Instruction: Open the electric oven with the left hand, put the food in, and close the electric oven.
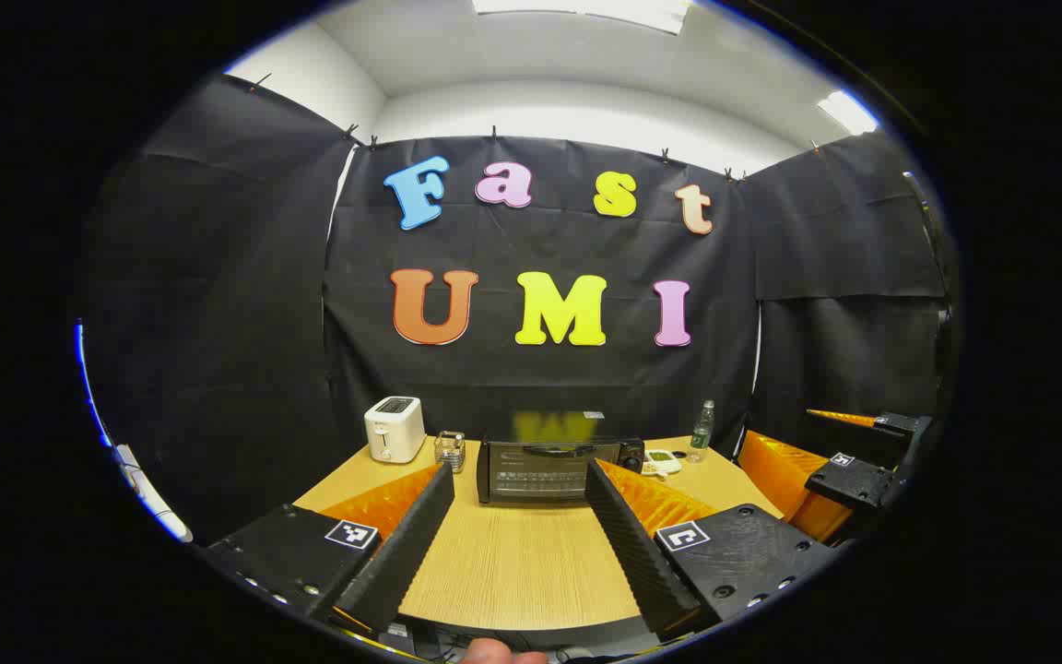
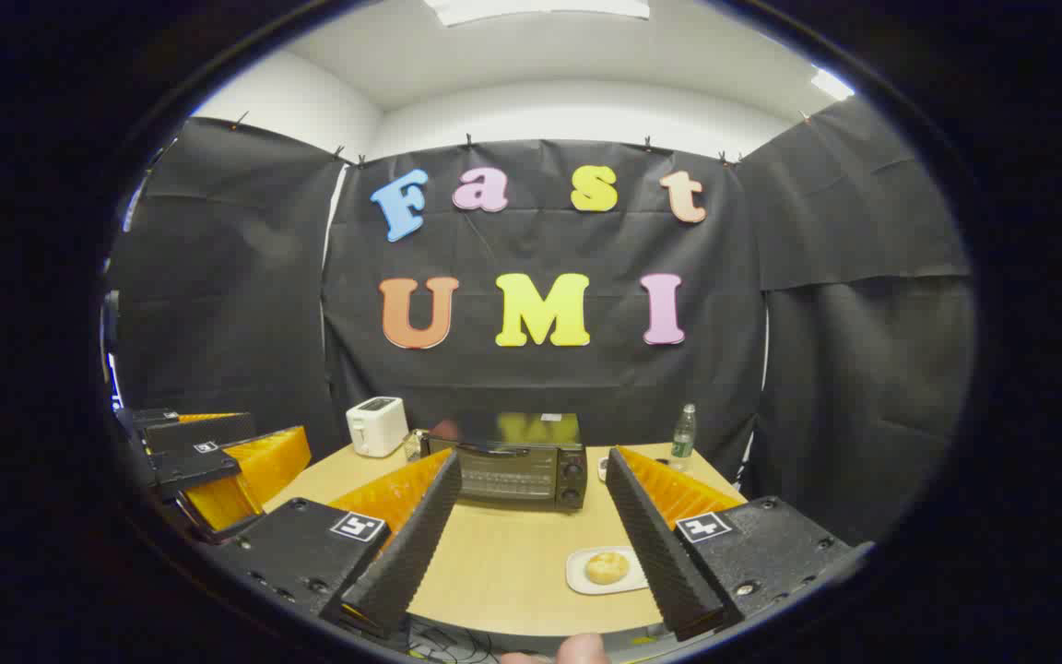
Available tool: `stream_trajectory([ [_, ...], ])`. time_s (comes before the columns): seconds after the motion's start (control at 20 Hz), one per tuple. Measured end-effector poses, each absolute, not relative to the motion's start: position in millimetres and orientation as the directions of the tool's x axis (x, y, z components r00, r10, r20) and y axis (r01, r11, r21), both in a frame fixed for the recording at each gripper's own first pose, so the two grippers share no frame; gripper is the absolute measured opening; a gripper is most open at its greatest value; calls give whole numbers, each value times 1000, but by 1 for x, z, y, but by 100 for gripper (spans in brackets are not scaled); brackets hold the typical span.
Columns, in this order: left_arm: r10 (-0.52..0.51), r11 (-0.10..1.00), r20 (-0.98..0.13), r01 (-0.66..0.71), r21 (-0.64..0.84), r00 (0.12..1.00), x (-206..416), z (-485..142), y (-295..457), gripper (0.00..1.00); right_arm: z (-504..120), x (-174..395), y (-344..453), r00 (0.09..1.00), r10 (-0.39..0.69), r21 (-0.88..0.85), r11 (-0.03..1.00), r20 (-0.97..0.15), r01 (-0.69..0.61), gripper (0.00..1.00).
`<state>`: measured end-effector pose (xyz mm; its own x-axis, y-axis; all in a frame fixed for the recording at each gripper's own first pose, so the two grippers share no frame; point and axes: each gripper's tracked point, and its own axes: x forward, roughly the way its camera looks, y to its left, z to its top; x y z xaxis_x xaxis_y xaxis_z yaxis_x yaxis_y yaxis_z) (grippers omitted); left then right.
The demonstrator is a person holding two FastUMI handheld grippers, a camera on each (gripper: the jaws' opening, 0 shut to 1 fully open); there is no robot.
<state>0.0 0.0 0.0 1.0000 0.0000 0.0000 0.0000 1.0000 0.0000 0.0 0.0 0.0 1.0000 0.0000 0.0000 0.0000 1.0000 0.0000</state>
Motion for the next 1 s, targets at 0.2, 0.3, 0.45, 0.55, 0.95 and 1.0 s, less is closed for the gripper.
stream_trajectory([
  [0.2,4,1000,-12,-4,-2,1000,1,-5,-1,94,-3,0,-3,1000,0,6,1000,-8,0,100],
  [0.3,5,1000,-22,-5,-3,1000,3,-4,-1,94,-4,2,-5,1000,-3,24,1000,-8,3,100],
  [0.45,23,1000,-9,-23,-4,1000,4,1,2,94,-7,8,-2,1000,10,35,999,-25,-10,100],
  [0.55,36,999,-4,-36,-1,999,4,1,5,94,-7,10,2,999,23,29,999,-29,-22,100],
  [0.95,59,998,21,-59,-10,998,5,5,9,94,1,12,8,999,51,9,999,-16,-51,100],
  [1.0,58,998,17,-58,-9,998,5,4,9,94,1,12,6,999,49,6,999,-14,-49,100],
])
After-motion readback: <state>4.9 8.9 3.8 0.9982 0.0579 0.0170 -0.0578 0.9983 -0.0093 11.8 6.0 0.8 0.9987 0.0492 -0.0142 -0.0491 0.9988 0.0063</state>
